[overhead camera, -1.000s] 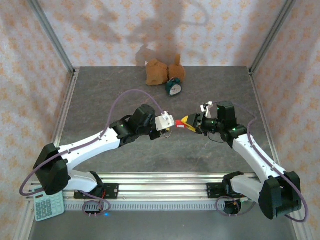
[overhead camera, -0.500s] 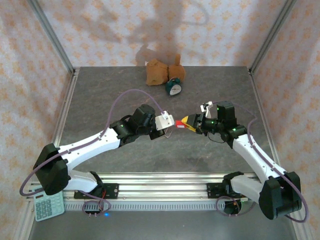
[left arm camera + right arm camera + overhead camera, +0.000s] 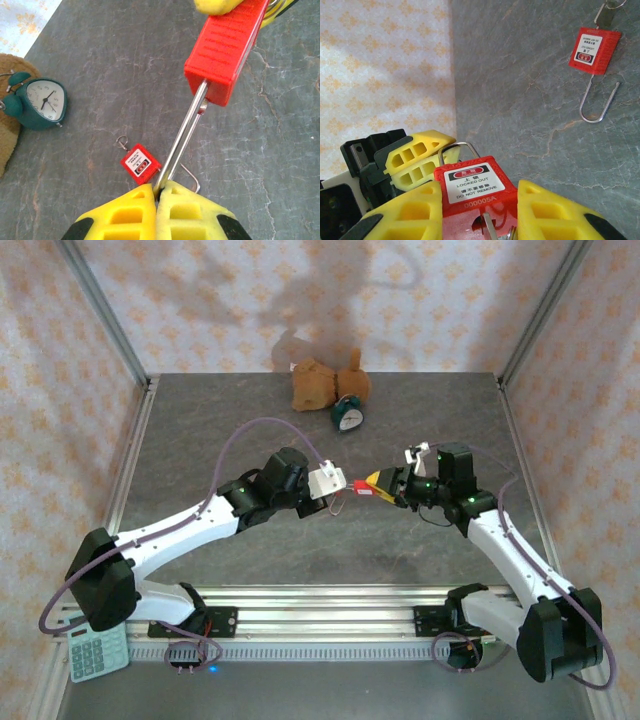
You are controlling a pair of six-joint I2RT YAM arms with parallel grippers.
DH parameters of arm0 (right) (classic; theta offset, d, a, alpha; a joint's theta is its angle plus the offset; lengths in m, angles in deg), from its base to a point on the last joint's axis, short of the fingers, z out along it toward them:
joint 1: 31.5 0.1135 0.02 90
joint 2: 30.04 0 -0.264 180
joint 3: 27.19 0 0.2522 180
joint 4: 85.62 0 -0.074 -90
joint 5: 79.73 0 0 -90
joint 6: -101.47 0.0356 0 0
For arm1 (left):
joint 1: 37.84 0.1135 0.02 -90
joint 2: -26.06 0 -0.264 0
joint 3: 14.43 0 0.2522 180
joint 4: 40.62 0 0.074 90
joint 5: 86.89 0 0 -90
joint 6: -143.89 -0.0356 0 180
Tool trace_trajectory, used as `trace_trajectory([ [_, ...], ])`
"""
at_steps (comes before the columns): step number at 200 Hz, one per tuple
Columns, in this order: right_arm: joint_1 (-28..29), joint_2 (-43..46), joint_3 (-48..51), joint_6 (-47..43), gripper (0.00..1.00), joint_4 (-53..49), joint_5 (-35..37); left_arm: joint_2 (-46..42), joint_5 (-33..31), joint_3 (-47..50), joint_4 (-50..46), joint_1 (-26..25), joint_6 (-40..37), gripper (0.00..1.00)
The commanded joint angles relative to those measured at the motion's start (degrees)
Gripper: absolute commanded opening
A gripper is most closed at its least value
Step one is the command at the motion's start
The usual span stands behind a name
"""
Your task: Unlock with the key
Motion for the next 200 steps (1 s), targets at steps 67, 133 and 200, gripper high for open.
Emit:
trace_trajectory([
  [67,-1.4,0.77,-1.18,-0.66,0.24,-1.12,0.08,-2.56,-5.84,-0.4,-2.34,0.83,-0.31,0.59],
  [133,-0.77,-0.02,-1.18,-1.32,0.24,-1.06,-1.11,-0.16,-7.66,-4.72,0.55,-5.72,-7.11,0.76],
  [200,1.49,0.23,-2.06,-3.6,0.24,-3.54,-0.63,6.32,-3.37,-10.6,0.29,-8.05,-8.04,0.71],
])
